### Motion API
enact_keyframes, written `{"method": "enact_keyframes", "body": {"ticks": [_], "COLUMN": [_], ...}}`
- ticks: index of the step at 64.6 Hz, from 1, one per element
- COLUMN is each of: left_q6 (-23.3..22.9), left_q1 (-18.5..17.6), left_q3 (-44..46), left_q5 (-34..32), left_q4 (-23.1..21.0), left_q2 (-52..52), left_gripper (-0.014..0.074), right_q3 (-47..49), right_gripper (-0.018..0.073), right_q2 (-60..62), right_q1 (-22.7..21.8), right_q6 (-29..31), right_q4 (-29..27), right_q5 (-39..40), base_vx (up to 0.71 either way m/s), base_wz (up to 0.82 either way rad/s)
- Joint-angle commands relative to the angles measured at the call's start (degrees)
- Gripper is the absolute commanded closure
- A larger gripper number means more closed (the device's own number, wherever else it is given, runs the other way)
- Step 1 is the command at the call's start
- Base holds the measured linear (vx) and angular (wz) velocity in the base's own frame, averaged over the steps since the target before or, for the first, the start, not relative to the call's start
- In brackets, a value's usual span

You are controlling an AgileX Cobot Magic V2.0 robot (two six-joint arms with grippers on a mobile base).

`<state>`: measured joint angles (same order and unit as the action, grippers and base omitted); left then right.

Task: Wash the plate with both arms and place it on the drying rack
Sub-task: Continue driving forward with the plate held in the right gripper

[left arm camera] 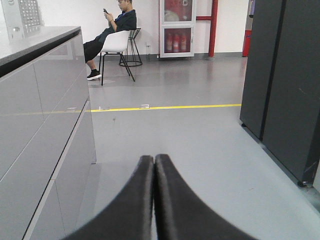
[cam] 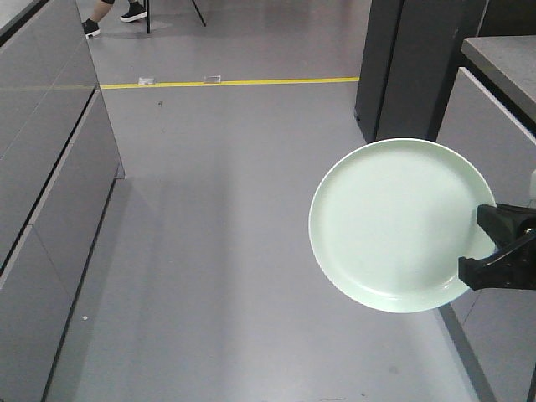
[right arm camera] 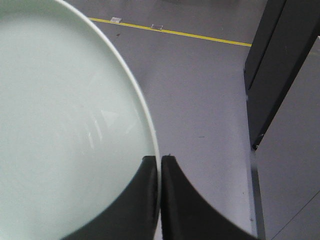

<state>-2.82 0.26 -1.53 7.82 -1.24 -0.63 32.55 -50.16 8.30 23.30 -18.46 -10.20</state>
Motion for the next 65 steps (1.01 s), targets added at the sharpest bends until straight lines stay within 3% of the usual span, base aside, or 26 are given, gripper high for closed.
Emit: {"method": "enact_keyframes", "body": {"ticks": [1,65], "left_q6": [-0.5,-0.5], "left_q1": [-0.2,-0.2], "left_q3": [-1.2,-1.2], "left_q5": [-4.2,-4.2], "left_q4": [-0.5,-0.5], "left_q2": [-0.9,-0.9], "left_gripper": [0.0602,0.0602], "right_q3": [1.5,1.5], "right_gripper": [0.0569,0.0569], "right_q2": [0.8,0.8], "right_q1": [-0.1,-0.1], "right_q6": [0.3,0.3], "right_q4": [-0.3,-0.3], "right_q5": [4.2,4.2], "base_vx": [0.08,0.08], "base_wz": [0.01,0.02]}}
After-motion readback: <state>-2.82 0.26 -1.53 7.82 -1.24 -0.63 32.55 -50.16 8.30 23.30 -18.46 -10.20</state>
